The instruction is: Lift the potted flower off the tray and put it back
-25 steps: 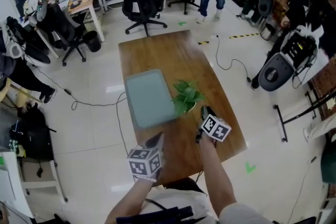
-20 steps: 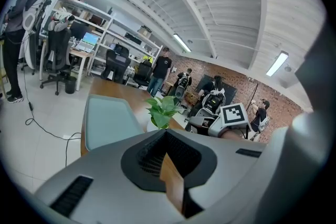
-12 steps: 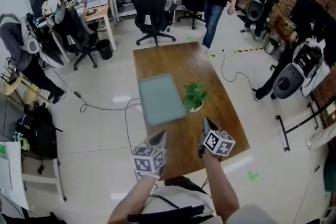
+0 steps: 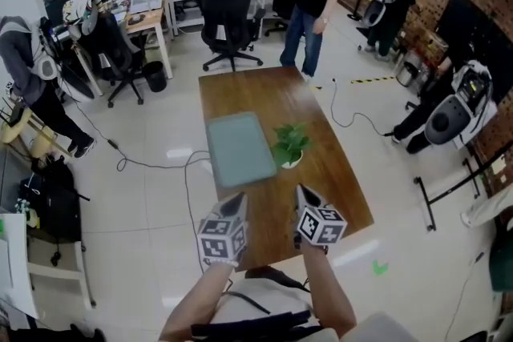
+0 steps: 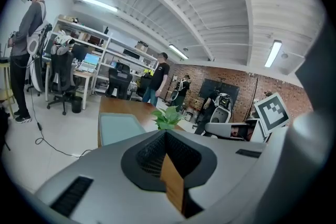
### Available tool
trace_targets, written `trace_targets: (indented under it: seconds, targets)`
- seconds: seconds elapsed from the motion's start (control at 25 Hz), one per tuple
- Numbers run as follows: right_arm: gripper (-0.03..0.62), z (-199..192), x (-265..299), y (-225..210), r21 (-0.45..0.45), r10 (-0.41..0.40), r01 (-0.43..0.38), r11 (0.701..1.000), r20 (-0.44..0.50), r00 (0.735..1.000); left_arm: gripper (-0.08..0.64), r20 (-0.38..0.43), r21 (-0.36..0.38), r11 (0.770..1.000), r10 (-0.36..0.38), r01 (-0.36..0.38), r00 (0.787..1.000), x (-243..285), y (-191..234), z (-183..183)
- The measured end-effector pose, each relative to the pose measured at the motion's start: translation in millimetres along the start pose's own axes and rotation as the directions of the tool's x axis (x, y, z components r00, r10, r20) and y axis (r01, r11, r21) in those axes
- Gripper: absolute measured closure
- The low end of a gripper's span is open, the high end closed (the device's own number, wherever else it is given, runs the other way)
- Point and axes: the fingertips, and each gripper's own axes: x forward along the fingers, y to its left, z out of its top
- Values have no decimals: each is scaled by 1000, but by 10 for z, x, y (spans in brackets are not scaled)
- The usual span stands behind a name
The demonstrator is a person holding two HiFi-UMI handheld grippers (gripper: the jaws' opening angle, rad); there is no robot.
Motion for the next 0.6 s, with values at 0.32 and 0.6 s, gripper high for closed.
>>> trace_targets:
  seconds: [0.32,0.6]
  targets:
    - [592,6,58,-145,-2,-7,7,1000,-25,1000,563,-18,-5,1000,-26,25,1000,181,-95,0]
    - [520,-6,267,-528,43,-80,81,996,-26,996,565,-53,-10,997,-72,72,996,434,-309,-56]
